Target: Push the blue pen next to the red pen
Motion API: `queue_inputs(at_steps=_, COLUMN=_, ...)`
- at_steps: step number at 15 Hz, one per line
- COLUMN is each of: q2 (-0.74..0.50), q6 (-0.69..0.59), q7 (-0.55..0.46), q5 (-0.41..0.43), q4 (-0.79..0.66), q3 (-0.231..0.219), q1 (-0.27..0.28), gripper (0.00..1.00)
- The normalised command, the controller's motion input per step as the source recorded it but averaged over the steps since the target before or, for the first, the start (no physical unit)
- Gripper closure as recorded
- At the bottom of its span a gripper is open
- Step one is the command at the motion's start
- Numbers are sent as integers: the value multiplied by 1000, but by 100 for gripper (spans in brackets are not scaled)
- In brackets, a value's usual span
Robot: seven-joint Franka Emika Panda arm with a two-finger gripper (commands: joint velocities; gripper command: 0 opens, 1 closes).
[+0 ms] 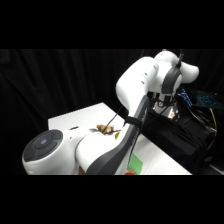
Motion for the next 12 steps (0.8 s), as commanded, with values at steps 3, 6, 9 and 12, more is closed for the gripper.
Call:
queue_inputs(at_steps=3, q2=297, q6=-161, q7=25, q5=116, q4=491, q3=35, q1=-34, gripper=0)
queue_inputs(at_steps=6, q2=232, q6=-131, q7=36, q5=86, q4=422, q3=29, q1=-30, gripper=0)
queue_inputs(at_steps=9, q2=116, q6=-73, q7=30, q5=45, q4=281, q3=10, q1=-61, gripper=0)
queue_inputs(at_steps=12, q2=69, q6=-53, q7=-6, q5=44, q4=213, q3=-8, q1=-130, gripper=0)
